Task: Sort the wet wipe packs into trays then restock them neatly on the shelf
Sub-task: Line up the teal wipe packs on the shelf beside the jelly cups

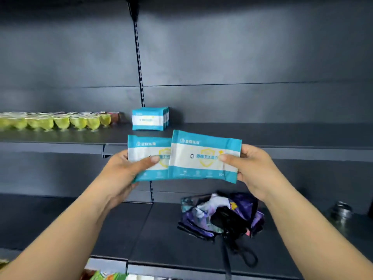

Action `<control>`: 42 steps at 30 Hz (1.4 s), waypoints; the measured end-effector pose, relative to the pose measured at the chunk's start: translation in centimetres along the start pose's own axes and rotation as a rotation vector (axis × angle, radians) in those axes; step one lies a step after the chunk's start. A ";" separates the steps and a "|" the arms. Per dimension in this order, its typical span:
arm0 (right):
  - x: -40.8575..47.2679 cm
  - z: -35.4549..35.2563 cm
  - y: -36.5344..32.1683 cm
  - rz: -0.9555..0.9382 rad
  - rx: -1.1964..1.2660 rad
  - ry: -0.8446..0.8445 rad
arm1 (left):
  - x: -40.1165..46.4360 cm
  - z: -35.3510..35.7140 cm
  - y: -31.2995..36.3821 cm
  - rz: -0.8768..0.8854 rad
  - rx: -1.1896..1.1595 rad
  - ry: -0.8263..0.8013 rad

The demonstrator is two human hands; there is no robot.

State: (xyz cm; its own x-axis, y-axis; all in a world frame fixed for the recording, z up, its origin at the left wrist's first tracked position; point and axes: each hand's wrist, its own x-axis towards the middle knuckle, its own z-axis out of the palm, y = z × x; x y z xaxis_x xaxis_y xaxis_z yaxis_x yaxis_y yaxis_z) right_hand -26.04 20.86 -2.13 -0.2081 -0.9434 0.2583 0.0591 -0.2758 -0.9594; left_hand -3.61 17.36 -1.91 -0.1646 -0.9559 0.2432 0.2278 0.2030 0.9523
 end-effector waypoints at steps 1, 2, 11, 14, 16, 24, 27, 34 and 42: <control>0.6 0.7 -0.6 -0.016 0.003 -0.009 | 0.6 -0.5 0.5 0.017 -0.001 0.003; 1.1 1.3 -0.9 -0.028 -0.005 -0.009 | 1.3 -1.1 0.8 0.040 -0.006 0.004; 13.0 10.6 -2.0 -0.116 -0.089 0.165 | 12.1 -12.8 1.5 0.357 0.256 0.460; 17.6 13.7 -0.7 -0.101 -0.121 0.208 | 15.8 -15.5 0.8 0.344 0.250 0.521; 20.5 15.4 0.3 -0.100 -0.158 0.233 | 18.2 -16.7 0.4 0.366 0.257 0.564; 29.0 19.4 4.8 0.007 -0.219 0.178 | 23.4 -16.8 -2.2 0.458 0.350 0.620; 31.0 20.1 6.4 0.050 -0.245 0.156 | 23.8 -16.7 -2.9 0.485 0.362 0.639; 33.1 19.9 8.1 -0.011 -0.423 0.133 | 23.7 -16.9 -3.8 0.505 0.474 0.624; 32.6 19.8 8.2 -0.027 -0.738 0.293 | 23.4 -16.5 -3.5 0.492 0.547 0.591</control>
State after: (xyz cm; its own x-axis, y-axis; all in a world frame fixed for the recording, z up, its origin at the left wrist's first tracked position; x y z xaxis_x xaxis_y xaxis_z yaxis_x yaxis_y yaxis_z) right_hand -13.00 -15.83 0.65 -0.4545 -0.8229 0.3410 -0.5906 -0.0081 -0.8069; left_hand 7.61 -9.20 -2.62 0.3774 -0.6589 0.6507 -0.3642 0.5404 0.7585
